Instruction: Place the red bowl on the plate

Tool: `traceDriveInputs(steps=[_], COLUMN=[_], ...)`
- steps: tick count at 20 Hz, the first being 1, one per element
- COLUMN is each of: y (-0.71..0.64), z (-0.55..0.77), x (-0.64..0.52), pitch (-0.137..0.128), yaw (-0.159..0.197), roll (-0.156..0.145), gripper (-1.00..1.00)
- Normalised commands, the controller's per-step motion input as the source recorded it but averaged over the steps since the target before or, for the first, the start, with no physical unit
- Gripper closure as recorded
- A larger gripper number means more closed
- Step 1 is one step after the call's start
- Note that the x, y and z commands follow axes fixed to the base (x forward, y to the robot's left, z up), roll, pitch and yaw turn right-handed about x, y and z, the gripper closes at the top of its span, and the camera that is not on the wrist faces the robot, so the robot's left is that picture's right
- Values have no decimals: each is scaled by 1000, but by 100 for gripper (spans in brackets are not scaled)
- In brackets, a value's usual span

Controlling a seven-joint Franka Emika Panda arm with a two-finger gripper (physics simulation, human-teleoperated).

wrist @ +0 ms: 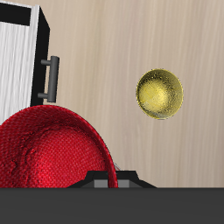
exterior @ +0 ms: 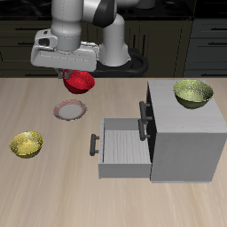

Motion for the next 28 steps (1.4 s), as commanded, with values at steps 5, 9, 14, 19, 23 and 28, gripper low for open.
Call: traceDriveInputs(steps=[5, 9, 14, 19, 23, 28], y=[-149, 94, 197, 99, 37, 36], z=[-128, -192, -269, -139, -27, -73], x=[-479, -312, -175, -230, -201, -245], pitch=[24, 24, 30, 19, -10, 7], yaw=[-49, -33, -14, -33, -39, 12], roll=[4, 42, 40, 18, 8, 4], gripper=[100, 100, 100, 100, 100, 100])
